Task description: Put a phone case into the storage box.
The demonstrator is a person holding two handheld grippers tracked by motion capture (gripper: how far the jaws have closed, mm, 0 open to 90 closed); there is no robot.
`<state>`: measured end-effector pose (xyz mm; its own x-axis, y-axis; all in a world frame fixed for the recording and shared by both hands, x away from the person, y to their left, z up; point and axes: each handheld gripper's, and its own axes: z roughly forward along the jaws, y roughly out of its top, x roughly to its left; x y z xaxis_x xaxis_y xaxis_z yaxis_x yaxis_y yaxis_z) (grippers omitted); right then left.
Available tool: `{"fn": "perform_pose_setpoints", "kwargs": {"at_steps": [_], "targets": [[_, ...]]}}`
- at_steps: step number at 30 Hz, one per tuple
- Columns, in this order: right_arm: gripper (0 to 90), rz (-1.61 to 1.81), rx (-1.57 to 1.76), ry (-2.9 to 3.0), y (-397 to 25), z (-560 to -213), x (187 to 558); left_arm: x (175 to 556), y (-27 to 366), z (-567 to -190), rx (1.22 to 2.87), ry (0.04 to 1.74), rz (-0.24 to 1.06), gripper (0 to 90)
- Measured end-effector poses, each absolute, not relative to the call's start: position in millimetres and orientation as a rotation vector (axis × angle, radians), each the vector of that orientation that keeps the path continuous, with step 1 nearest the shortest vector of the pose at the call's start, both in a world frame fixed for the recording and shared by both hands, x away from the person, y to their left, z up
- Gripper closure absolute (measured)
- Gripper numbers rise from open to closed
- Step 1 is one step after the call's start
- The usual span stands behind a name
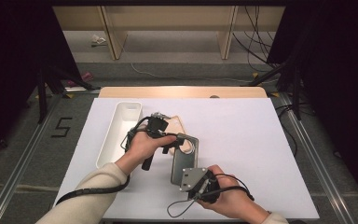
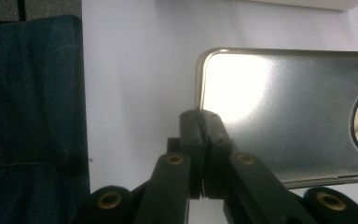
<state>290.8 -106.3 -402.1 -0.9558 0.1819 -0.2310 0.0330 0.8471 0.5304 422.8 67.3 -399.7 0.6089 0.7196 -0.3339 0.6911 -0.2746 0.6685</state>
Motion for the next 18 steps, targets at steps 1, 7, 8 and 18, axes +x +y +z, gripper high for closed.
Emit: {"fn": "perform_pose_setpoints", "kwargs": {"at_steps": [1, 7, 8, 18], "targets": [[89.3, 0.783, 0.162, 2.751, -106, -402, 291, 423, 67, -400, 2.008, 1.115, 0.041, 57.4], [89.3, 0.779, 0.148, 2.756, -105, -403, 291, 425, 67, -398, 1.992, 1.127, 0.031, 64.7], [89.4, 0.781, 0.153, 2.757, -105, -403, 291, 426, 67, -397, 1.987, 1.128, 0.030, 66.8], [89.4, 0.755, 0.148, 2.764, -103, -407, 292, 420, 63, -386, 1.925, 1.122, 0.022, 75.9]]}}
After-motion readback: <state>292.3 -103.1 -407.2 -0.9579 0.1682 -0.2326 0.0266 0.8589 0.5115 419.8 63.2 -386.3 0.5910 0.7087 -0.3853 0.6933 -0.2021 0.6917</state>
